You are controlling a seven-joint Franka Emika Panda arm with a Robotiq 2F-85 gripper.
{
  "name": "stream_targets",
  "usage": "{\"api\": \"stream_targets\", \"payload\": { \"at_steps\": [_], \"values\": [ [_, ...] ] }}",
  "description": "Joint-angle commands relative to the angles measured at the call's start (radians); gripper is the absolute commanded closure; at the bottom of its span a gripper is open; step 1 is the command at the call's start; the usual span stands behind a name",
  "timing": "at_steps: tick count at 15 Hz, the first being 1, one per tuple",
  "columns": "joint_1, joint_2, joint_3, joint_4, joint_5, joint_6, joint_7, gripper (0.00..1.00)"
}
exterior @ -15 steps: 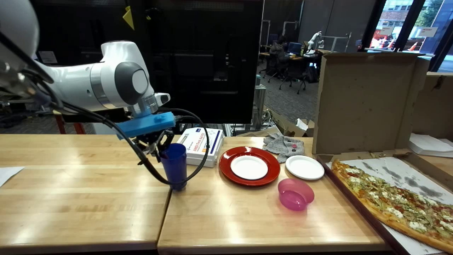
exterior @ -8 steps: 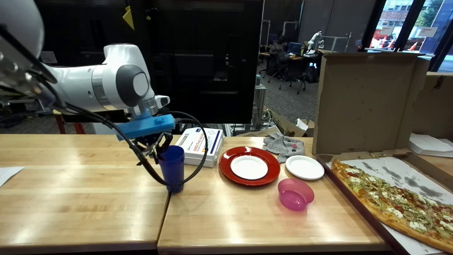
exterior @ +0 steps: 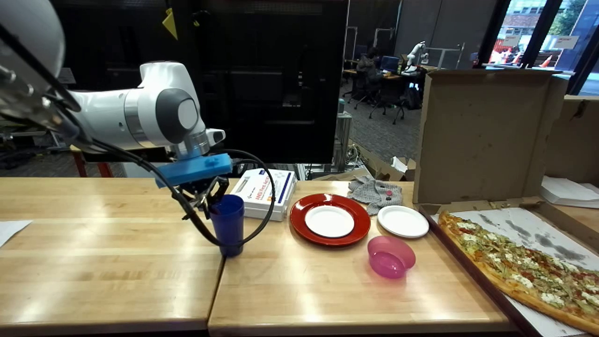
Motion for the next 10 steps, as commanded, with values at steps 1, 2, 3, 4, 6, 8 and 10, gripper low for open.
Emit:
{"api": "stream_targets", "payload": {
  "at_steps": [1,2,3,4,6,8,10],
  "values": [
    [0.002,0.007,-0.006,0.015,0.004,-0.006,-0.018,0.98],
    [0.002,0.007,-0.007,0.015,0.005,-0.007,-0.019,0.98],
    [0.002,0.008,-0.008,0.015,0.005,-0.007,-0.021,0.98],
    [0.001,0.009,-0.008,0.016,0.003,-0.008,-0.022,0.98],
    [0.001,0.011,-0.010,0.017,0.003,-0.010,-0.025,0.98],
    [0.001,0.014,-0.010,0.018,0.001,-0.012,-0.027,0.89],
    [0.001,0.014,-0.010,0.019,0.001,-0.014,-0.028,0.62]
  ]
}}
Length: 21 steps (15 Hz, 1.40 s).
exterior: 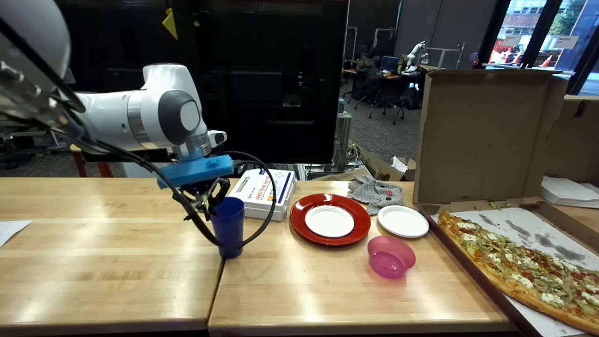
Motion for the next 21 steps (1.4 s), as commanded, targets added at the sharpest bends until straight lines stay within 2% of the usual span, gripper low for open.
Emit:
{"api": "stream_targets", "payload": {
  "at_steps": [1,9,11,21],
  "values": [
    [0.001,0.003,-0.004,0.019,0.000,-0.016,-0.024,0.57],
    [0.002,0.000,-0.004,0.022,0.000,-0.016,-0.026,0.04],
    [0.002,-0.009,-0.002,0.023,-0.002,-0.021,-0.025,0.00],
    [0.001,-0.115,-0.010,0.024,-0.002,-0.055,-0.030,0.02]
  ]
}}
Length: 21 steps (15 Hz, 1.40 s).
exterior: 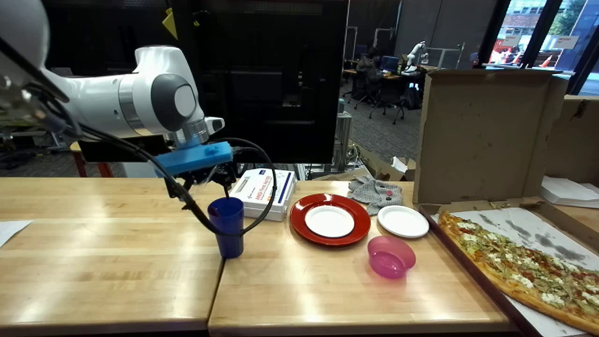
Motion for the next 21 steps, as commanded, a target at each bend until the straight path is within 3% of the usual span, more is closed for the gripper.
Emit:
{"api": "stream_targets", "payload": {
  "at_steps": [1,5,9,14,21],
  "values": [
    [-0.005,-0.080,-0.015,-0.003,-0.005,-0.023,-0.009,0.02],
    [-0.048,-0.128,-0.062,0.005,-0.015,-0.007,0.001,0.02],
    [-0.134,-0.109,-0.139,0.046,-0.011,0.005,0.031,0.00],
    [-0.242,-0.001,-0.228,0.115,0.022,0.022,0.110,0.00],
    [-0.287,0.203,-0.296,0.221,0.167,0.028,0.149,0.00]
  ]
}}
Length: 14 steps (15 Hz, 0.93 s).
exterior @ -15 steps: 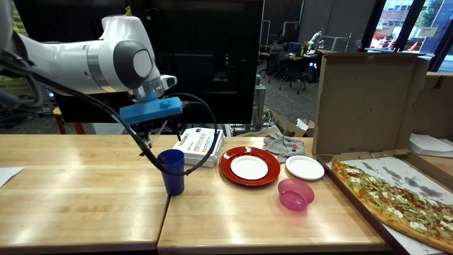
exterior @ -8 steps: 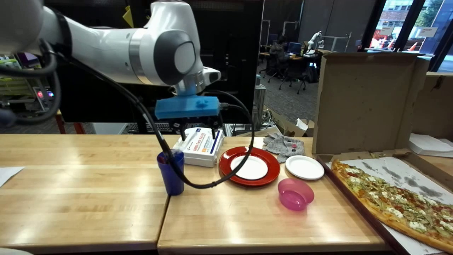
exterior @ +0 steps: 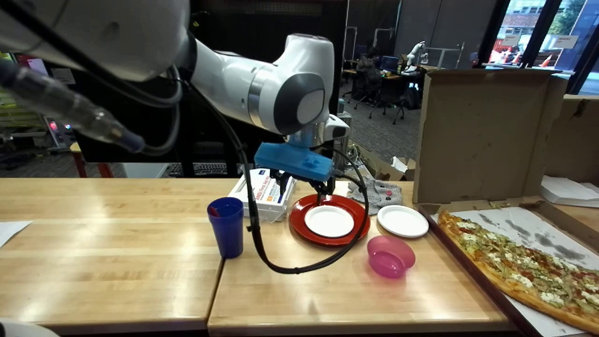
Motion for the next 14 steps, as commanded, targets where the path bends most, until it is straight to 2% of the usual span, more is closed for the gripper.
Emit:
{"api": "stream_targets", "payload": {
  "at_steps": [1,9,14],
  "values": [
    [-0.021,0.117,-0.008,0.082,0.072,-0.007,0.028,0.00],
    [-0.076,0.310,-0.011,0.231,0.168,-0.071,0.108,0.00],
    [-0.118,0.375,-0.018,0.305,0.147,-0.111,0.182,0.00]
  ]
}}
